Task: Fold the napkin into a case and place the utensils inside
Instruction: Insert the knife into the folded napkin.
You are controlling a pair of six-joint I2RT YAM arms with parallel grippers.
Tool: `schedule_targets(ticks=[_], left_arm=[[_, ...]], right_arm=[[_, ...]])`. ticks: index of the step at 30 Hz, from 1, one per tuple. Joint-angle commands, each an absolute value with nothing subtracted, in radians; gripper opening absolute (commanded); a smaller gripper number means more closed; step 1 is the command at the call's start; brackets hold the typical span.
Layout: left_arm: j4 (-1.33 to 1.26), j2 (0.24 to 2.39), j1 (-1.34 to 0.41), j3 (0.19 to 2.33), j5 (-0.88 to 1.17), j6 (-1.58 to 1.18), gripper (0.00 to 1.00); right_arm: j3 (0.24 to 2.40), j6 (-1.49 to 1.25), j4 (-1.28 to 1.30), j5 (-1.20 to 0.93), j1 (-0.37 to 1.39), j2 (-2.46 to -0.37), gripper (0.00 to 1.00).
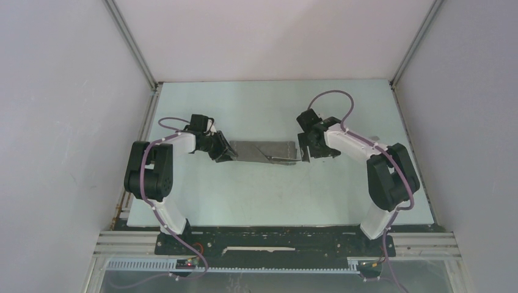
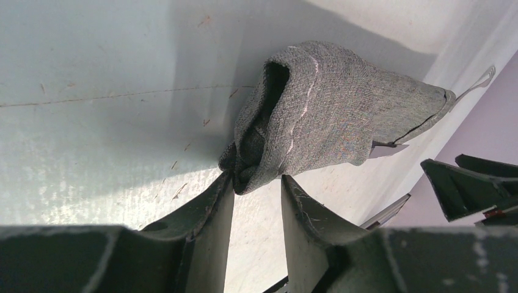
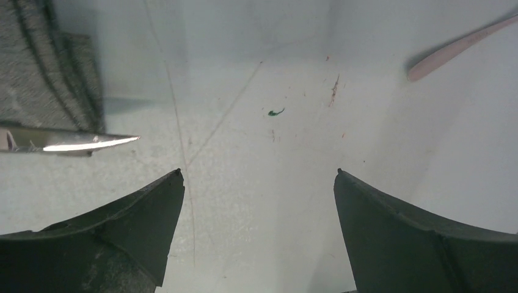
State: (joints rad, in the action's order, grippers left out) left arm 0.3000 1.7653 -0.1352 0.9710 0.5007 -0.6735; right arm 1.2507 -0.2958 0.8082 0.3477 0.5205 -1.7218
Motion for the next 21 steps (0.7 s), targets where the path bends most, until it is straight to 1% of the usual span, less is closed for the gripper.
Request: schedule_targets(ticks=[1, 10, 21], left_arm=[[0.278, 1.757, -0.142, 0.998, 0.521, -0.68, 0.39], [0.278, 1.766, -0.143, 1.002, 0.52, -0.68, 0.39], [0.278, 1.766, -0.143, 1.0, 0.517, -0.68, 0.38]], right_arm=[[1.253, -0.346, 0.753, 0.371, 0.508, -1.772, 1.0], [1.254, -0.343, 0.672, 0.336, 0.499, -1.866, 1.0], [1.26, -0.327, 0.636, 0.336, 0.532, -1.851, 1.0]])
